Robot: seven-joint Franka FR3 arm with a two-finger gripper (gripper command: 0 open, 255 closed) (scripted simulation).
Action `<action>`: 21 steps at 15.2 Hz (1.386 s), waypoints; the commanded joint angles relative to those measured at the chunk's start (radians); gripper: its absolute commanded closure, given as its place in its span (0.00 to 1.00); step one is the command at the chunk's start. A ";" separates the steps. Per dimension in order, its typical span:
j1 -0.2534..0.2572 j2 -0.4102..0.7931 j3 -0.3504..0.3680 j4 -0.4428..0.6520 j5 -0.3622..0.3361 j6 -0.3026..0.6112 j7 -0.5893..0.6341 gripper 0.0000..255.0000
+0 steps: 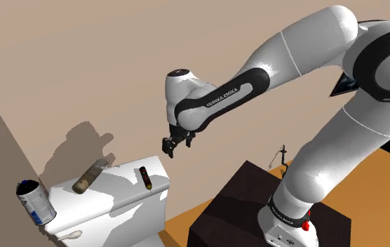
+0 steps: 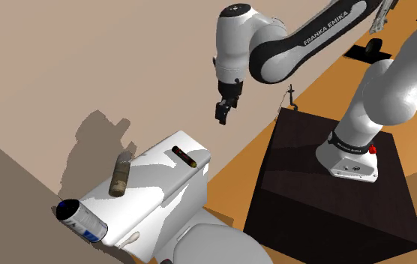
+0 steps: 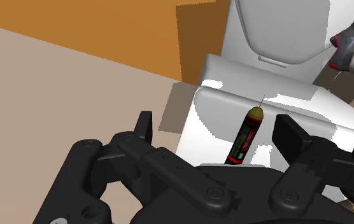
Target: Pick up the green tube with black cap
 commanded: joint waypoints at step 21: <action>0.180 0.905 -0.125 0.615 -0.409 0.165 0.586 0.00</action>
